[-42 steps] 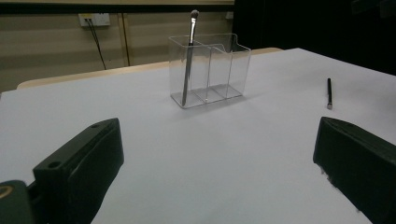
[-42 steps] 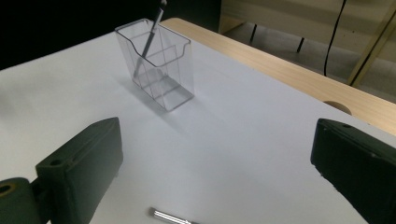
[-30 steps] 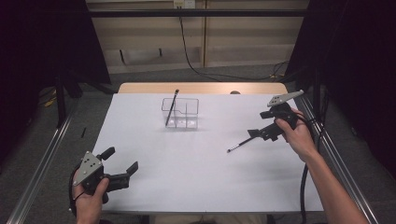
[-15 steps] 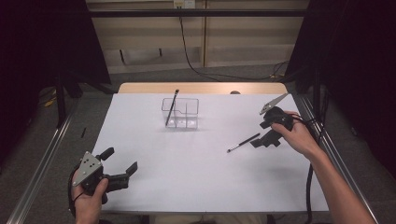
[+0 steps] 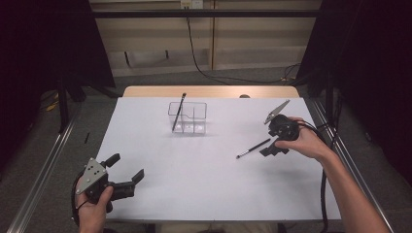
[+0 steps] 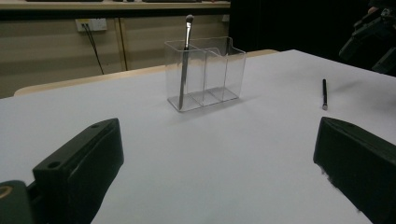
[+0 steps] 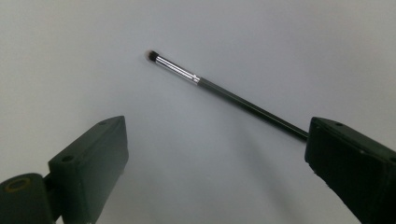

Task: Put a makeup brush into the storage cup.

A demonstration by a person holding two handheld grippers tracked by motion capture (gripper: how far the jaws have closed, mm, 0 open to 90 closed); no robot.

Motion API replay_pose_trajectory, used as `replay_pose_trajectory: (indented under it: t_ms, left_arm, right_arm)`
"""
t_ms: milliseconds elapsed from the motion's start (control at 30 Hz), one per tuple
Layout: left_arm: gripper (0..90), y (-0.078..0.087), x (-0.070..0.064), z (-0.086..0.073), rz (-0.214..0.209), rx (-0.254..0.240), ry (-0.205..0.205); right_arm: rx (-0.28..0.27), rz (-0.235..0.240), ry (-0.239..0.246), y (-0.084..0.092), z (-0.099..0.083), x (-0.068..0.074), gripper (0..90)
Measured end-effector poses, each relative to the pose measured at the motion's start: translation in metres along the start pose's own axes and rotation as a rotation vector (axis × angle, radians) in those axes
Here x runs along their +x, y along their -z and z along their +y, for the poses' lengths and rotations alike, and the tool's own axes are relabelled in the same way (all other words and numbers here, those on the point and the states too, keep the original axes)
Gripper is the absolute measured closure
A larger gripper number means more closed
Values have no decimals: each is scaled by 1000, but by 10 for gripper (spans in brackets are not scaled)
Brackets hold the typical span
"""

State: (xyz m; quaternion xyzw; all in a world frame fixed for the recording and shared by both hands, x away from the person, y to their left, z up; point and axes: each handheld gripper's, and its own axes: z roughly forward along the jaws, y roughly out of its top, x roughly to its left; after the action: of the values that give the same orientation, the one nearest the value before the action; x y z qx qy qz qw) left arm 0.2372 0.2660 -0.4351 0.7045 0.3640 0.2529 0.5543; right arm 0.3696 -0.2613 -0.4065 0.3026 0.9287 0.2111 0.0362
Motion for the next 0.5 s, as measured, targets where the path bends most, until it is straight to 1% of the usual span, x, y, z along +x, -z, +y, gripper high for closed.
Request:
replay_pose_trajectory:
  t_ms: [100,133,200,233,333,400,433,500]
  left_arm:
    - [17,0,1,0,4,5,-4]
    - [17,0,1,0,5,6,-4]
    - [17,0,1,0,8,8,-4]
    - [17,0,1,0,9,6,-3]
    - [18,0,1,0,10,6,-3]
    - [17,0,1,0,10,8,-3]
    - [17,0,1,0,9,7,-3]
    - [17,0,1,0,7,9,-11]
  right_arm:
    - [4,-12,28,0,1,-2,73]
    - [9,-11,30,0,1,-3,75]
    - [29,-18,55,-1,1,-4,76]
    - [42,-17,58,-2,2,-4,80]
    - [74,-8,60,-5,3,-7,124]
    - [88,-7,69,-8,4,-8,146]
    - [104,-11,76,-10,5,-9,149]
    - [118,-11,94,-13,5,-10,191]
